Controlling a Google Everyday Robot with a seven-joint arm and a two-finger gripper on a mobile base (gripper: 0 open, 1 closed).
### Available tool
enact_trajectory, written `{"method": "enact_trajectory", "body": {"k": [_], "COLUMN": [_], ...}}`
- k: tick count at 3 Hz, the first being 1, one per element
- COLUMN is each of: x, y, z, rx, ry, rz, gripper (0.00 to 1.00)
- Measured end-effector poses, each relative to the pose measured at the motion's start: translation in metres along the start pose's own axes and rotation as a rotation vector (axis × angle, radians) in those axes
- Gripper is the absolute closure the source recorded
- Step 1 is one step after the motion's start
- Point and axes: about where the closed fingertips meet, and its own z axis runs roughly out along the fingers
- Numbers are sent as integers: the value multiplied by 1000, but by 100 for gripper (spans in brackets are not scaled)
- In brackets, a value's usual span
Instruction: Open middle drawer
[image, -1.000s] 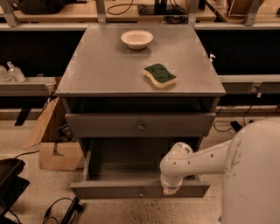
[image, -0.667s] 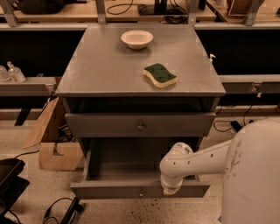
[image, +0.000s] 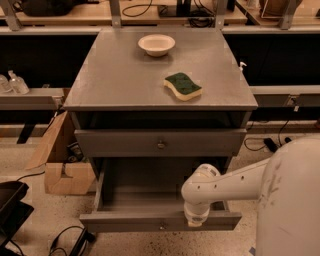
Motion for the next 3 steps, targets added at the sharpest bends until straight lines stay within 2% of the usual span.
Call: {"method": "enact_trajectory", "body": {"k": [1,3], "x": [1,2], "y": [15,16], "z": [-3,-2], "rx": [-40,-43], "ry": [13,14], "rz": [6,6], "gripper": [100,50]}}
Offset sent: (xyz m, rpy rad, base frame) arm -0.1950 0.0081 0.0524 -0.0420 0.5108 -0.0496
